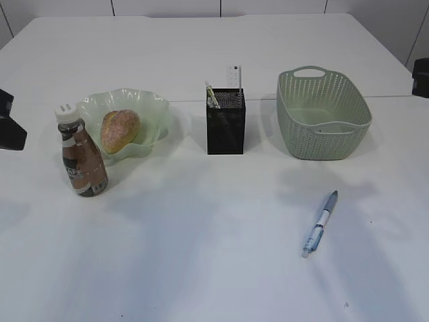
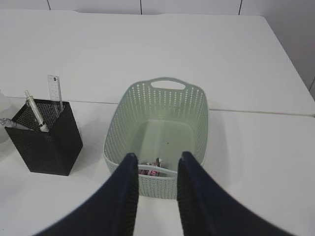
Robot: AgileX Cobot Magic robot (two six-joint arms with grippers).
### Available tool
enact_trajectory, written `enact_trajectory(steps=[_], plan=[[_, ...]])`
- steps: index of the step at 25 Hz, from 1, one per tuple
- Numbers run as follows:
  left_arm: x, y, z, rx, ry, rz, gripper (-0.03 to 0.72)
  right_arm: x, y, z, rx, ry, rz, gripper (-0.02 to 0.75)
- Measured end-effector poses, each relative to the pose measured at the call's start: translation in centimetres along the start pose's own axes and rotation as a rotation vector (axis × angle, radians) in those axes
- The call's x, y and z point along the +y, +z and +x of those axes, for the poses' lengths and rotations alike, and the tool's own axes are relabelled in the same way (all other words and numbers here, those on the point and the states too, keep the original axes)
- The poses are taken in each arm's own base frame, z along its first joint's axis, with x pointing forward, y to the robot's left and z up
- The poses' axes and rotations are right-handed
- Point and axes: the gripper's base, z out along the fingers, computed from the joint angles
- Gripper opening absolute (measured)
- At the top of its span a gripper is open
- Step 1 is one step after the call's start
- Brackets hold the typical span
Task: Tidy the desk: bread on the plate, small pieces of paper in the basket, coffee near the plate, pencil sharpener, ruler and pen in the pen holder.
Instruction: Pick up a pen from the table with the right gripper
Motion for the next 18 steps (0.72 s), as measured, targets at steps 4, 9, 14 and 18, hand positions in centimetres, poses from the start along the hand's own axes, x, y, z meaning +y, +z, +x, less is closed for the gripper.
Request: enact_trajectory(steps=[4, 9, 14, 18], plan=[[0.0, 0.0, 0.0, 0.0, 0.0, 0.0, 0.239, 0.0, 0.0, 0.0, 0.0, 0.008, 0.0, 0.235], [0.0, 0.0, 0.0, 0.0, 0.0, 0.0, 0.239, 0.0, 0.0, 0.0, 0.0, 0.014, 0.0, 0.235], [0.0, 0.0, 0.0, 0.0, 0.0, 0.0, 0.239, 0.0, 0.0, 0.2, 0.022, 0.035, 0.0, 0.235], [0.0, 0.0, 0.0, 0.0, 0.0, 0.0, 0.239, 0.0, -0.1, 1.0, 0.111, 0.04, 0.001, 0.235]])
